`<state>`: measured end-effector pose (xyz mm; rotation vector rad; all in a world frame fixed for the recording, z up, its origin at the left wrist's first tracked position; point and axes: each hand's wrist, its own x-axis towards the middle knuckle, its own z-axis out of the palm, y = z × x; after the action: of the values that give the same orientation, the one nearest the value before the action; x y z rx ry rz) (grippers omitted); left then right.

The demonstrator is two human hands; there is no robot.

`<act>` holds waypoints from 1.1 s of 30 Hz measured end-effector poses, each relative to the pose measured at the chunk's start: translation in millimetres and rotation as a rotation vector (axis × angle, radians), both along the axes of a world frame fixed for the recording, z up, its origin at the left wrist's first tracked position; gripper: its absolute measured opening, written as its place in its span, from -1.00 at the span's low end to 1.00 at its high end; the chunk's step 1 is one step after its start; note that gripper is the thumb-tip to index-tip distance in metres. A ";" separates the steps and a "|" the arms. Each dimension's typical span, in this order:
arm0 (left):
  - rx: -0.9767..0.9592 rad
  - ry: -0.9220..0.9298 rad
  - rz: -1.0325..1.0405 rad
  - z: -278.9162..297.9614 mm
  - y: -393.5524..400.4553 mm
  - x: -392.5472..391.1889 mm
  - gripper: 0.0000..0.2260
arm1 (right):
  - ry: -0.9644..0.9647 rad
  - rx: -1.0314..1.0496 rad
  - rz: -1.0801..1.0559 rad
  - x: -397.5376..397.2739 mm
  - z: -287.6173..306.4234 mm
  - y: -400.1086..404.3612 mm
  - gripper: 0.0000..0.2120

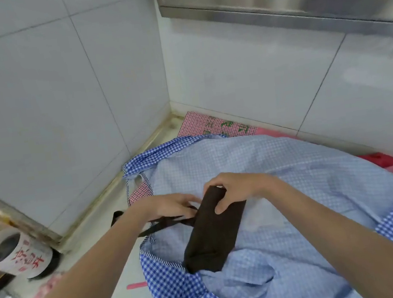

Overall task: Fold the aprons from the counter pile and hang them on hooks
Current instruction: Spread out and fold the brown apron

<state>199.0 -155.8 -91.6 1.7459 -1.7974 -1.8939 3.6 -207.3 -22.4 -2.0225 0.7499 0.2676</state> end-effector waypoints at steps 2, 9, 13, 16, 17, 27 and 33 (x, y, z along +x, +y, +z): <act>0.095 0.118 -0.041 6.3 4.7 -10.0 -0.62 | 0.088 -0.063 0.140 -3.3 23.0 1.9 -0.80; -0.391 -0.006 0.025 72.0 11.7 -52.9 -0.82 | 0.393 -0.201 0.113 -32.2 69.9 19.4 -0.75; -0.521 -0.015 0.115 116.6 16.4 -79.6 -0.65 | 0.295 -0.105 -0.399 -70.0 77.7 27.0 -0.68; -0.560 -0.056 0.125 130.5 20.0 -92.1 -0.58 | -0.098 0.158 -0.920 -91.4 84.4 34.7 -0.82; -0.560 -0.049 0.134 133.0 21.4 -94.0 -0.57 | -0.232 0.210 -1.054 -95.3 87.5 37.0 -0.82; -0.118 0.511 0.334 150.6 35.5 -69.2 -0.70 | -0.998 0.321 -1.225 -117.5 137.9 49.6 -0.69; -0.076 0.828 0.406 188.9 18.4 -50.6 -0.42 | -0.854 0.173 -0.942 -133.2 171.9 62.6 -0.76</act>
<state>148.4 -137.4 97.2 0.9473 -1.0926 -1.9026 -129.6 -144.8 149.5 -1.2276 0.9520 -0.9713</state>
